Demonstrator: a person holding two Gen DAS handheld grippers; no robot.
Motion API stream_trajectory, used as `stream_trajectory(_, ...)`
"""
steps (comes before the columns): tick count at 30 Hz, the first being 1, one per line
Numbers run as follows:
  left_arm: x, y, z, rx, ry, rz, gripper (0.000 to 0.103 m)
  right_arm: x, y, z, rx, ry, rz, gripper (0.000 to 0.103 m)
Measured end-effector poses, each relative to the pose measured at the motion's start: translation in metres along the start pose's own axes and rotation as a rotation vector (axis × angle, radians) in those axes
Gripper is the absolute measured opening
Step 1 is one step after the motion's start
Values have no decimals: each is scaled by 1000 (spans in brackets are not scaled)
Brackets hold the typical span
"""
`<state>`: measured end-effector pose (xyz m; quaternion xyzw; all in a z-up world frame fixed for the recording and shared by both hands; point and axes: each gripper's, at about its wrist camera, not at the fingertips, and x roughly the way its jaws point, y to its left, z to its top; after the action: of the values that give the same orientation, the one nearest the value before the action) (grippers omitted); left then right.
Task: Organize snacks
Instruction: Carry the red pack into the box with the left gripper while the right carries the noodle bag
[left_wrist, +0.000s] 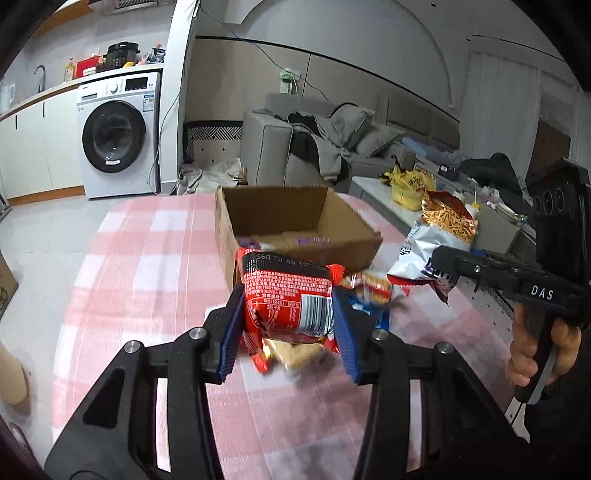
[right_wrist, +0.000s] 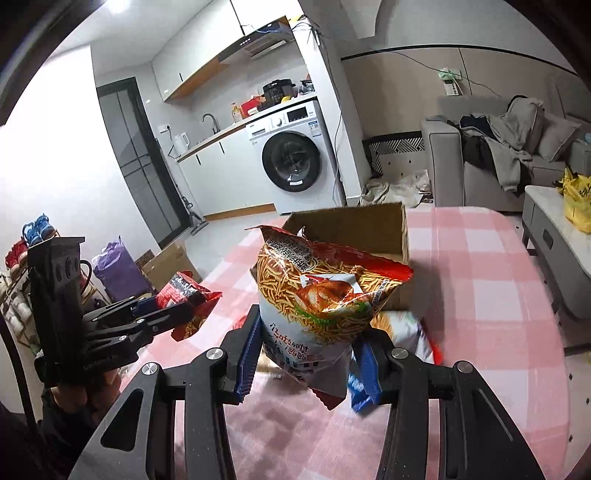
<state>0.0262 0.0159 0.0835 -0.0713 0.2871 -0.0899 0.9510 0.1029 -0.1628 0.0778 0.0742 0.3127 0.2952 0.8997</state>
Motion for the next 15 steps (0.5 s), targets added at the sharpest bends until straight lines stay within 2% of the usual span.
stream_trajectory(9,16,1,40,-8,-43,-2,42,12,-11,36,-22,-22,-26,47)
stream_trajectory(15,44,10,58,-22,-31,0,42,37,-23,48,-1,-10,-38,47)
